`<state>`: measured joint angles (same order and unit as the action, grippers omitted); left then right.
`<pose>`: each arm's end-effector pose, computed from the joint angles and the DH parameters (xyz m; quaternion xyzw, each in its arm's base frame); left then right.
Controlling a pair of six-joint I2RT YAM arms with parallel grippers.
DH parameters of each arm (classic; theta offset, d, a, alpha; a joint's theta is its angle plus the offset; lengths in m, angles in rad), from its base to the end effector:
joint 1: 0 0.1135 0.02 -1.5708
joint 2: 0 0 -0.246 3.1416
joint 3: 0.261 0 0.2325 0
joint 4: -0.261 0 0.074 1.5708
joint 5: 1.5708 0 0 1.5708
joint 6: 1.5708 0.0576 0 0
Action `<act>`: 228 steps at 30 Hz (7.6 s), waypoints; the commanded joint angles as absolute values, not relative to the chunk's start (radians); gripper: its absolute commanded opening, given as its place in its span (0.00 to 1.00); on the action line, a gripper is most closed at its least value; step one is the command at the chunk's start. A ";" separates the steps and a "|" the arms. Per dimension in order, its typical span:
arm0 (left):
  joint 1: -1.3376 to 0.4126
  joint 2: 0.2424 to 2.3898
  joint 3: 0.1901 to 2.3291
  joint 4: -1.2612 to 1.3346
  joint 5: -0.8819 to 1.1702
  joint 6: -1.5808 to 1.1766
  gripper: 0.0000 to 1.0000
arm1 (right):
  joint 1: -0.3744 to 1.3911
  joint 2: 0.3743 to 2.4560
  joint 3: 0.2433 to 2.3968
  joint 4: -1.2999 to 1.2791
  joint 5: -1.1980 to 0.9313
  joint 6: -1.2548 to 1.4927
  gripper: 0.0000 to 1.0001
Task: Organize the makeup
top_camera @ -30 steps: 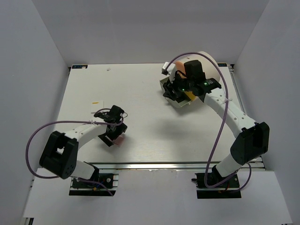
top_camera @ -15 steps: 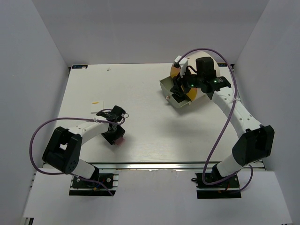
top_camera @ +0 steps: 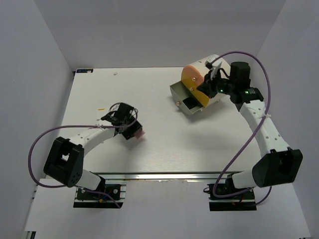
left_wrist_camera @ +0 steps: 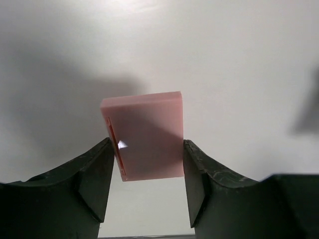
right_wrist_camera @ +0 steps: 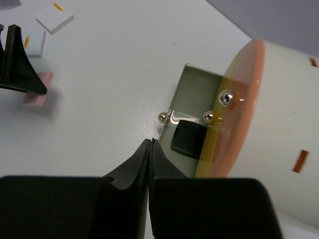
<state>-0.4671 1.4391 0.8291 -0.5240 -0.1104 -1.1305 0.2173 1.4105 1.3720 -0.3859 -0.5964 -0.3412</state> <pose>0.2365 -0.1122 0.1589 -0.3287 0.9177 -0.1174 0.1895 0.3039 0.1002 0.3576 -0.3745 0.7281 0.2143 0.5327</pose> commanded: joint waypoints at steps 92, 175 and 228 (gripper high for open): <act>-0.061 1.540 0.942 -0.629 -0.169 -0.700 0.98 | 0.313 1.235 1.039 -0.341 -0.549 -0.350 0.62; -0.003 1.835 1.180 -0.773 -0.155 -1.147 0.98 | 0.313 1.229 1.034 -0.357 -0.577 -0.365 0.62; -0.002 1.921 1.289 -0.864 -0.144 -1.273 0.97 | 0.313 1.216 1.014 -0.350 -0.569 -0.368 0.62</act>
